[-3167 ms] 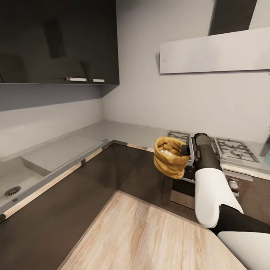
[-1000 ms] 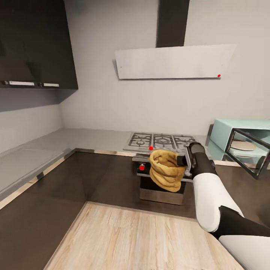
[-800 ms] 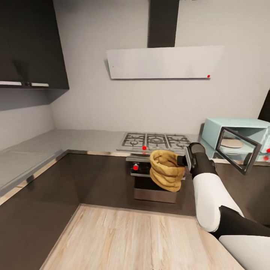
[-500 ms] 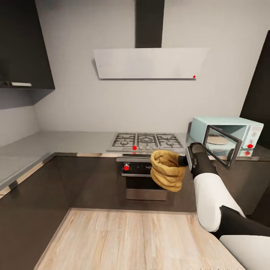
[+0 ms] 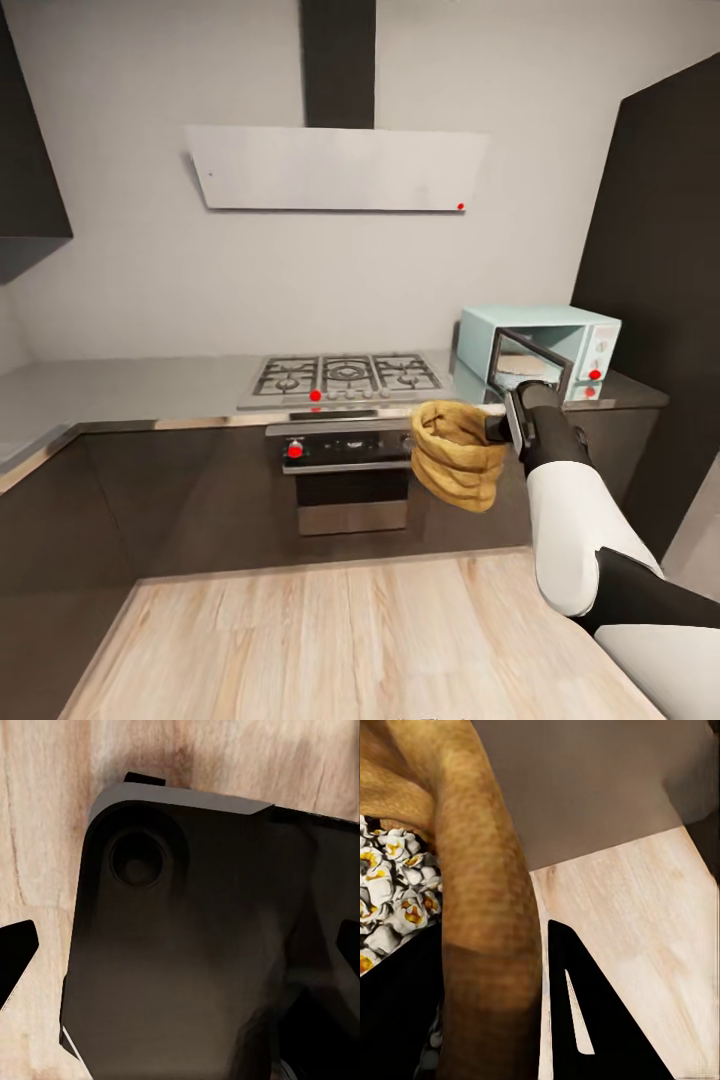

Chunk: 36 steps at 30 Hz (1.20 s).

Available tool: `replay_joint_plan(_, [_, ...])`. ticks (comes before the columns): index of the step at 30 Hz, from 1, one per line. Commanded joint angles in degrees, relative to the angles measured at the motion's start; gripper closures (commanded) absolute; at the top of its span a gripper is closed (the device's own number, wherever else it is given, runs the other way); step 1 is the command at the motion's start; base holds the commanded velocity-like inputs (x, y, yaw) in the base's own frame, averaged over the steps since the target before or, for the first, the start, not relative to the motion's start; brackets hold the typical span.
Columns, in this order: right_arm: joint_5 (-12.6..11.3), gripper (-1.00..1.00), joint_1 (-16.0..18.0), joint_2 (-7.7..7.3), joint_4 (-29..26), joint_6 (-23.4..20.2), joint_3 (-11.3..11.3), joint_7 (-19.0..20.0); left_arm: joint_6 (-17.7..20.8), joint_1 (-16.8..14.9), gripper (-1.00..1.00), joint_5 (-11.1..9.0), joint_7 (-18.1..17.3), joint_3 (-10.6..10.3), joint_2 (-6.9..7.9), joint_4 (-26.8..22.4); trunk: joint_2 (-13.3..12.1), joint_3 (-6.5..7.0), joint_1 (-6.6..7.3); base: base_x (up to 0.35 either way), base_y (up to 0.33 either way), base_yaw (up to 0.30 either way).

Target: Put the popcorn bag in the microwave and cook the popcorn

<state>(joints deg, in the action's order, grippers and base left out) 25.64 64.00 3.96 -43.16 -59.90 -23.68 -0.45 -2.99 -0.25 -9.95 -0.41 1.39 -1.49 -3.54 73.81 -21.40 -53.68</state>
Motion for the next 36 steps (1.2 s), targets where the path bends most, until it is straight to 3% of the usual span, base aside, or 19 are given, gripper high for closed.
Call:
replay_joint_plan(1, [0.03,1.0,0.07,0.08,-0.02,-0.1,-0.23,-0.05,-0.17,-0.02,-1.0,-0.33,-0.08,0.11,-0.01,0.02,0.04,-0.07,0.0,0.0,0.0,-0.287])
replay_joint_plan(6, [0.03,1.0,0.07,0.14,0.0,-0.1,-0.23,-0.08,-0.17,-0.02,-1.0,-0.33,-0.07,0.11,-0.04,0.02,0.04,-0.07,0.0,-0.049,0.0,-0.171])
replay_joint_plan(18, [-0.12,1.0,0.07,0.37,0.17,-0.1,-0.15,-0.14,-0.17,-0.02,-1.0,-0.24,-0.03,0.11,-0.1,0.11,0.04,-0.07,0.0,-0.326,0.0,-0.002])
replay_joint_plan(24, [0.63,1.0,0.07,0.15,3.16,-0.1,-0.23,-0.56,-0.17,-0.02,-1.0,-0.24,-0.03,0.11,-0.1,0.11,0.04,-0.07,0.0,-0.308,0.0,-0.129])
replay_joint_plan(36, [0.73,1.0,0.07,-0.29,3.17,-0.1,-0.23,-0.95,-0.17,-0.02,-1.0,-0.24,-0.03,0.11,-0.02,0.05,0.04,-0.07,0.0,-0.018,0.0,-0.245])
